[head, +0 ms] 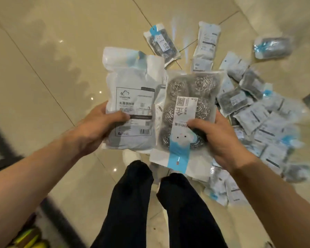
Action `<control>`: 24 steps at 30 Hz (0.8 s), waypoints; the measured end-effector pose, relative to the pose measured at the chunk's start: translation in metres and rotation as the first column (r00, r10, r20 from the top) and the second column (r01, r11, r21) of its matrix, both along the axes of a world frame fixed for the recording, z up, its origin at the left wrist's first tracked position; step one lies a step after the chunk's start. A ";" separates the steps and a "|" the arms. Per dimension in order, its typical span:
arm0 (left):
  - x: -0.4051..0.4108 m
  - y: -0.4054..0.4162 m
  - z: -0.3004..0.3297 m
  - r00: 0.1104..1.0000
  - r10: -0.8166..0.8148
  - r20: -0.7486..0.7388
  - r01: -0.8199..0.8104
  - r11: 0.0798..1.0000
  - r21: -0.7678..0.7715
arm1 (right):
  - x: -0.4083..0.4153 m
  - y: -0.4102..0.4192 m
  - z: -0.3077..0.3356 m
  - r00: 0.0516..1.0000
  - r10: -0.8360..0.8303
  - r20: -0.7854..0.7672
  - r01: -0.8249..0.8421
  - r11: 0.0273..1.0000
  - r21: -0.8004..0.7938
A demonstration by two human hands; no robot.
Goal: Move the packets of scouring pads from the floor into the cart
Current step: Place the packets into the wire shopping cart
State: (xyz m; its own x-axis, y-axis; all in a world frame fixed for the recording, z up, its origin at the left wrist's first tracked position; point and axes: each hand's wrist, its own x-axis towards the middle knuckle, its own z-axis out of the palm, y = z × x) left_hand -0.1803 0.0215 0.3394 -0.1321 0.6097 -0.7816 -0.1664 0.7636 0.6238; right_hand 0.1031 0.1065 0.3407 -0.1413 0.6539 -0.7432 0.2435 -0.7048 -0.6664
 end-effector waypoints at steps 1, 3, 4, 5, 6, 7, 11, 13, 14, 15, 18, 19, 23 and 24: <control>0.003 -0.007 0.029 1.000 -0.010 -0.012 0.010 1.000 0.007 | 0.005 -0.006 0.028 1.000 0.021 -0.003 -0.021 1.000 0.006; 0.013 -0.019 0.096 0.999 -0.020 -0.031 0.021 0.999 0.027 | 0.014 -0.017 0.094 0.999 0.037 -0.018 -0.036 0.999 0.031; 0.019 -0.028 0.127 1.000 -0.018 -0.025 0.019 0.999 0.031 | 0.020 -0.026 0.126 0.998 0.050 -0.030 -0.049 0.998 0.041; 0.025 -0.035 0.156 1.000 -0.015 -0.011 0.016 0.999 0.039 | 0.027 -0.034 0.155 0.997 0.062 -0.036 -0.060 0.997 0.046; 0.032 -0.041 0.183 1.000 -0.010 0.017 0.009 0.998 0.057 | 0.033 -0.041 0.184 0.996 0.065 -0.059 -0.062 0.997 0.054; 0.037 -0.045 0.208 0.999 0.001 0.046 -0.005 0.996 0.085 | 0.040 -0.046 0.211 0.993 0.063 -0.095 -0.057 0.996 0.067; 0.060 -0.055 0.287 0.994 0.044 0.102 -0.061 0.984 0.167 | 0.065 -0.056 0.302 0.985 0.026 -0.171 0.000 0.988 0.151; 0.072 -0.052 0.315 0.993 0.028 0.119 -0.051 0.979 0.196 | 0.076 -0.059 0.331 0.980 -0.045 -0.192 0.082 0.979 0.189; 0.077 -0.048 0.326 0.994 0.020 0.112 -0.044 0.976 0.214 | 0.081 -0.059 0.341 0.976 -0.085 -0.199 0.127 0.970 0.206; 0.084 -0.042 0.336 0.995 0.010 0.099 -0.034 0.971 0.236 | 0.088 -0.060 0.350 0.971 -0.125 -0.205 0.170 0.960 0.223; 0.095 -0.023 0.357 0.997 -0.044 0.067 0.022 0.954 0.300 | 0.105 -0.063 0.366 0.956 -0.186 -0.226 0.244 0.934 0.262; 0.097 -0.016 0.363 0.996 -0.066 0.065 0.042 0.949 0.314 | 0.109 -0.065 0.370 0.950 -0.211 -0.232 0.271 0.923 0.272; 0.102 0.011 0.373 0.982 -0.180 0.052 0.147 0.914 0.377 | 0.122 -0.077 0.377 0.909 -0.324 -0.263 0.399 0.858 0.322; 0.102 0.018 0.373 0.977 -0.204 0.064 0.165 0.907 0.387 | 0.124 -0.082 0.377 0.893 -0.356 -0.274 0.435 0.838 0.330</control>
